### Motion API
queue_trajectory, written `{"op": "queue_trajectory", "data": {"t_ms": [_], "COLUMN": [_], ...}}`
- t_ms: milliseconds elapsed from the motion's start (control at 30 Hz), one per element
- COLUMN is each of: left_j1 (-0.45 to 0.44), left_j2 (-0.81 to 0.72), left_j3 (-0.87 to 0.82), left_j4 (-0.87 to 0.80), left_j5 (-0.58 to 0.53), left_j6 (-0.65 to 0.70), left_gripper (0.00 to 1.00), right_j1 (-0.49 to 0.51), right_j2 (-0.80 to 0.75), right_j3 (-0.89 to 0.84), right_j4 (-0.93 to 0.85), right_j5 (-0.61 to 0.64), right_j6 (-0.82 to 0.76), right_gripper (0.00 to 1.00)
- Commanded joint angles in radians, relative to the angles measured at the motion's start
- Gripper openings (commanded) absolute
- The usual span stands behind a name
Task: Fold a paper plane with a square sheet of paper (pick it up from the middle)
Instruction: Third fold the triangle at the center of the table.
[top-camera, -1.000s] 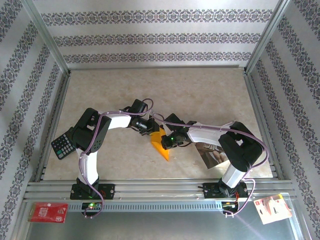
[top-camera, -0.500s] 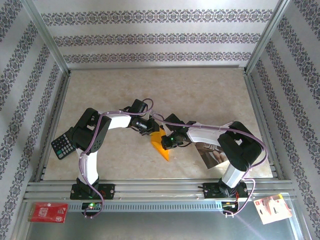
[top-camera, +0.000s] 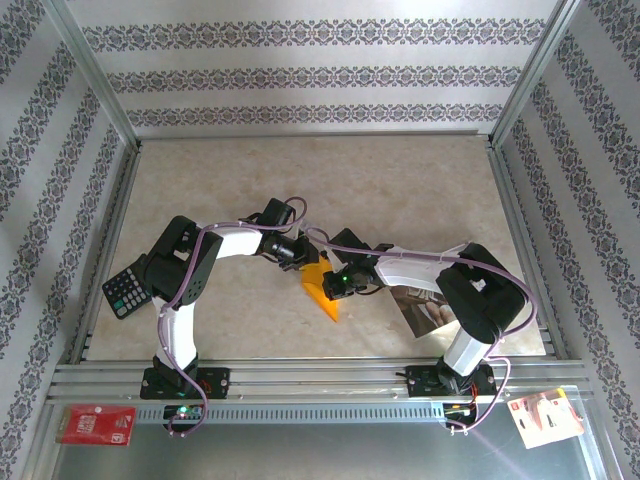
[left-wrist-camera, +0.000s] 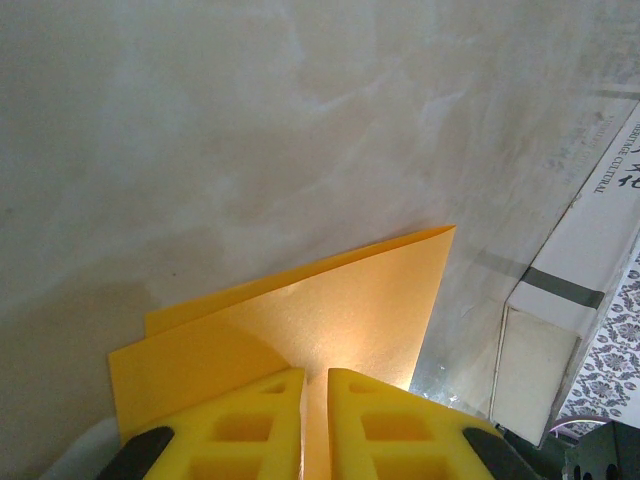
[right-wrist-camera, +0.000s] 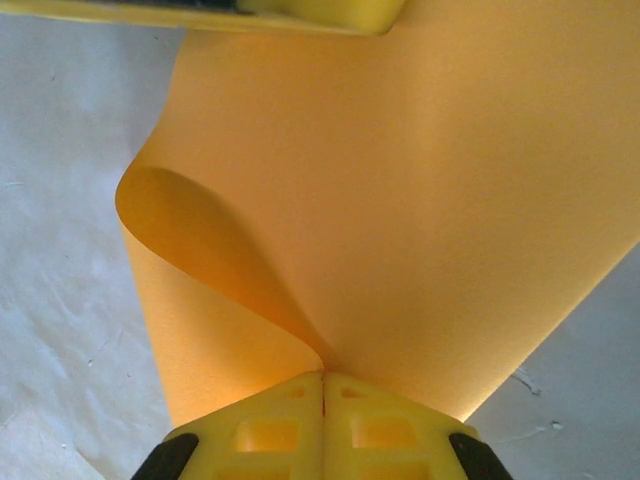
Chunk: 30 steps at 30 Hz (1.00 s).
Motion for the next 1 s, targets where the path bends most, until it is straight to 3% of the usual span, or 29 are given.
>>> {"op": "queue_trajectory", "data": {"t_ms": [0, 400, 700, 967], "left_j1": [-0.02, -0.02, -0.016, 0.078], "left_j2": [0.032, 0.032, 0.002, -0.11], "left_j3": [0.007, 0.016, 0.071, 0.08], "left_j4": [-0.07, -0.062, -0.065, -0.09], "left_j5": [-0.031, -0.029, -0.028, -0.073], "left_j6": [0.011, 0.004, -0.013, -0.014], "left_gripper": [0.13, 0.14, 0.23, 0.3], "right_j1": [0.006, 0.008, 0.008, -0.014], "right_j2": [-0.005, -0.001, 0.009, 0.031], "right_j3": [-0.036, -0.051, -0.072, -0.039], "right_j4": [-0.027, -0.02, -0.032, -0.042], "right_j5": [0.023, 0.037, 0.058, 0.081], "right_j6": [0.009, 0.017, 0.037, 0.039], "right_gripper": [0.05, 0.04, 0.03, 0.02]}}
